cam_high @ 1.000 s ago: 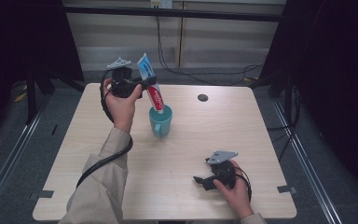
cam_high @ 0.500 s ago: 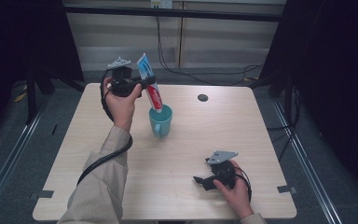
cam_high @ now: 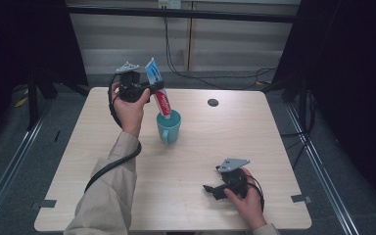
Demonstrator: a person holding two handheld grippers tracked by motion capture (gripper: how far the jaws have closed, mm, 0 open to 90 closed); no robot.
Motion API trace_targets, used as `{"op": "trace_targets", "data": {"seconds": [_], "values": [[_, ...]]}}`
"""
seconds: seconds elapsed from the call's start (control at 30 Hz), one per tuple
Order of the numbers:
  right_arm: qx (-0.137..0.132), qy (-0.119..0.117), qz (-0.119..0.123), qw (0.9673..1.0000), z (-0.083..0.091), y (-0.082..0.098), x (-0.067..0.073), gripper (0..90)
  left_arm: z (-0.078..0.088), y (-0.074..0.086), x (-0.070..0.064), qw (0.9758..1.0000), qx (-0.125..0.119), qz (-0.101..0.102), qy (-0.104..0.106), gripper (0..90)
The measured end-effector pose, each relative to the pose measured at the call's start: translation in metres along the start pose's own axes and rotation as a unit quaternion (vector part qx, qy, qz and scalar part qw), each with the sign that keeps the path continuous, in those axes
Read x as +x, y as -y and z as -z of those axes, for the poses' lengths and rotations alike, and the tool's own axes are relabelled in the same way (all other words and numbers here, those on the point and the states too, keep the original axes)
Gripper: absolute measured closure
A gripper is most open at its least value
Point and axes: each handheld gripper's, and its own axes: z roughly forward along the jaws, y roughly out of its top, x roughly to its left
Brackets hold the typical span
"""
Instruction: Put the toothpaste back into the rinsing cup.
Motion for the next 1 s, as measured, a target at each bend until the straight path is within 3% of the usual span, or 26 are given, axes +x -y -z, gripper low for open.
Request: {"op": "trace_targets", "data": {"seconds": [1.0], "values": [[0.001, 0.0, 0.0, 1.0, 0.0, 0.0, 0.0, 13.3, -0.023, 0.037, -0.004, 0.9997, 0.023, 0.009, -0.006, 70.8]]}}
